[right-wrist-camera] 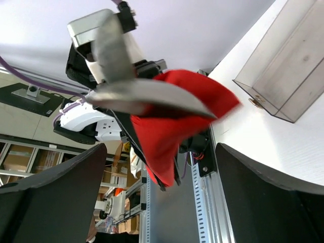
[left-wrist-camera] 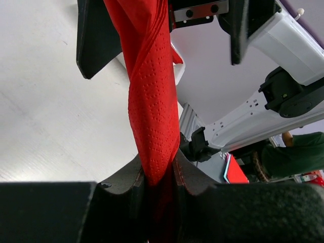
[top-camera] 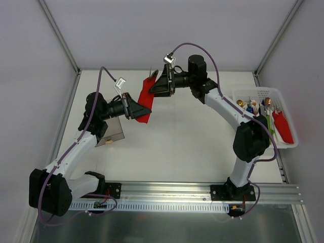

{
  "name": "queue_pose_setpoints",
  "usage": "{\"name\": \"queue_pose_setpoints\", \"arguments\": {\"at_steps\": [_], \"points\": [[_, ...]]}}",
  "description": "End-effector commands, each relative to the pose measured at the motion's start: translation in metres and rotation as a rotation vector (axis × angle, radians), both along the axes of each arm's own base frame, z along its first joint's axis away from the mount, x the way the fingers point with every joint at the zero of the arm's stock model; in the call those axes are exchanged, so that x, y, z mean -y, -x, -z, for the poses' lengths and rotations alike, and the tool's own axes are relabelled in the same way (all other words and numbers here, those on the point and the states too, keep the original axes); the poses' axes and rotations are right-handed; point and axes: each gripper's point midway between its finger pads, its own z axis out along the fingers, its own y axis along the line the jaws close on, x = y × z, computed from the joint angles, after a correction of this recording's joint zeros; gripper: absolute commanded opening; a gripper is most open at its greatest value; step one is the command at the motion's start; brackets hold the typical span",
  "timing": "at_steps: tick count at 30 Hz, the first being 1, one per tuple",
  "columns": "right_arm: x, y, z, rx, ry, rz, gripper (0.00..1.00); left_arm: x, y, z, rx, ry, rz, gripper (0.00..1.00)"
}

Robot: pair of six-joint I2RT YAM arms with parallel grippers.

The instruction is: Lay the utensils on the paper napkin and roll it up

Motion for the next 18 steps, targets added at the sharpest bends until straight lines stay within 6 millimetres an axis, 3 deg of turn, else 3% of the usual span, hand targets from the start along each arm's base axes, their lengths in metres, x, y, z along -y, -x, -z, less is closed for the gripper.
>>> {"name": "queue_pose_setpoints", "arguments": {"at_steps": [1, 10, 18], "points": [[0.011, 0.015, -0.023, 0.092, -0.031, 0.000, 0.93, -0.006, -0.001, -0.027, 0.181, 0.032, -0.043, 0.00], [0.000, 0.031, -0.022, 0.109, -0.044, -0.041, 0.93, -0.009, -0.008, -0.040, 0.223, 0.101, -0.097, 0.00], [-0.011, 0.031, -0.022, 0.089, -0.061, -0.050, 0.84, -0.010, -0.009, -0.042, 0.222, 0.148, -0.114, 0.00]]}}
